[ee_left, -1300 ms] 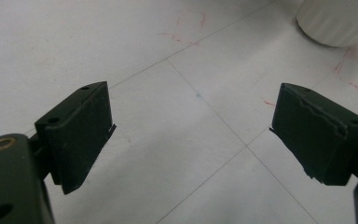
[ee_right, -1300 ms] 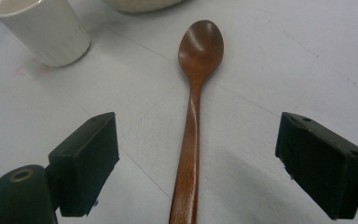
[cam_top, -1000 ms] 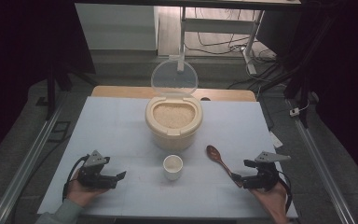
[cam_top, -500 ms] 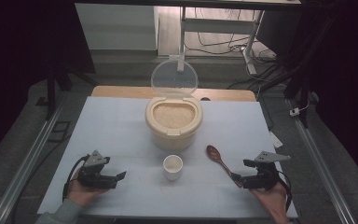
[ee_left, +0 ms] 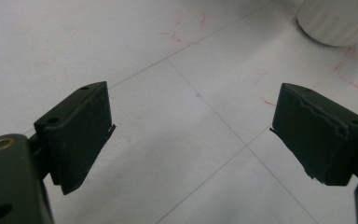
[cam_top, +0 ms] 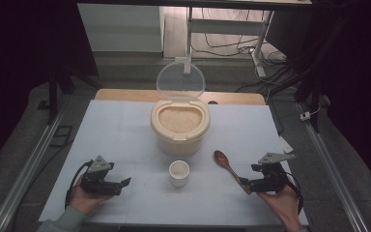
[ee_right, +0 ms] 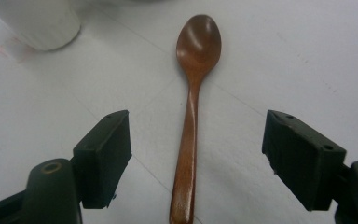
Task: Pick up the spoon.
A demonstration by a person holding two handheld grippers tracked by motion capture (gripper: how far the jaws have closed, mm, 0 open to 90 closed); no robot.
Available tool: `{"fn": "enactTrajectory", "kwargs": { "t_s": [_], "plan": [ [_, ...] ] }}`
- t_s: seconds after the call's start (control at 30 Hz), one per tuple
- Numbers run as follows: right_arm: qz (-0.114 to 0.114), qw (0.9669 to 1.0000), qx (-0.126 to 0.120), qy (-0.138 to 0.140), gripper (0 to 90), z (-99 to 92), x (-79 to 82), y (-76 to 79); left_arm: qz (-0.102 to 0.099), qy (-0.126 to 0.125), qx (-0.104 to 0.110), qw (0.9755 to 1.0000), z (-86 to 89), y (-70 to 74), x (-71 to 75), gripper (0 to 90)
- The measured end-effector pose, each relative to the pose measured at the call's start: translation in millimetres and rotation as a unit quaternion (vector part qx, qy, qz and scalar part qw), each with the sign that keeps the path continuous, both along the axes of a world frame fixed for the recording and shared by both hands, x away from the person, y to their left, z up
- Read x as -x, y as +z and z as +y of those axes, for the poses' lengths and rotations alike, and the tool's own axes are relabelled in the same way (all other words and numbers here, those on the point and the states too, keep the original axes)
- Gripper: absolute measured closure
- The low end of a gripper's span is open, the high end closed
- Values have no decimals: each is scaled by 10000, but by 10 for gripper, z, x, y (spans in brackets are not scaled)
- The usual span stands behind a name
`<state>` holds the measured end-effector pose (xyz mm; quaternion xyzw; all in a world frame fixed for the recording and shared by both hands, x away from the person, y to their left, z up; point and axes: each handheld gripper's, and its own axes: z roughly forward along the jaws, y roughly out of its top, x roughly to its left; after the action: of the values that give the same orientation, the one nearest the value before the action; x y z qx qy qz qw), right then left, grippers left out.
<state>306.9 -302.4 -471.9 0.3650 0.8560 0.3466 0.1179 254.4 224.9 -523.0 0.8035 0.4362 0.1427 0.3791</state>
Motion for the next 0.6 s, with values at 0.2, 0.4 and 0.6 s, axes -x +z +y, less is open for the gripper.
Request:
{"fn": "enactTrajectory", "kwargs": {
  "t_s": [0.2,0.4,0.6],
  "plan": [
    [329,9975,623,104,292,183,-82,44,8,6,-1,10000,-1,-4,-5,118],
    [618,9919,1112,47,337,337,-148,63,8,-7,2,10000,-3,-4,-6,117],
    [933,9846,1479,-60,389,455,-215,24,8,-36,1,10000,-9,-7,-18,117]
  ]
}}
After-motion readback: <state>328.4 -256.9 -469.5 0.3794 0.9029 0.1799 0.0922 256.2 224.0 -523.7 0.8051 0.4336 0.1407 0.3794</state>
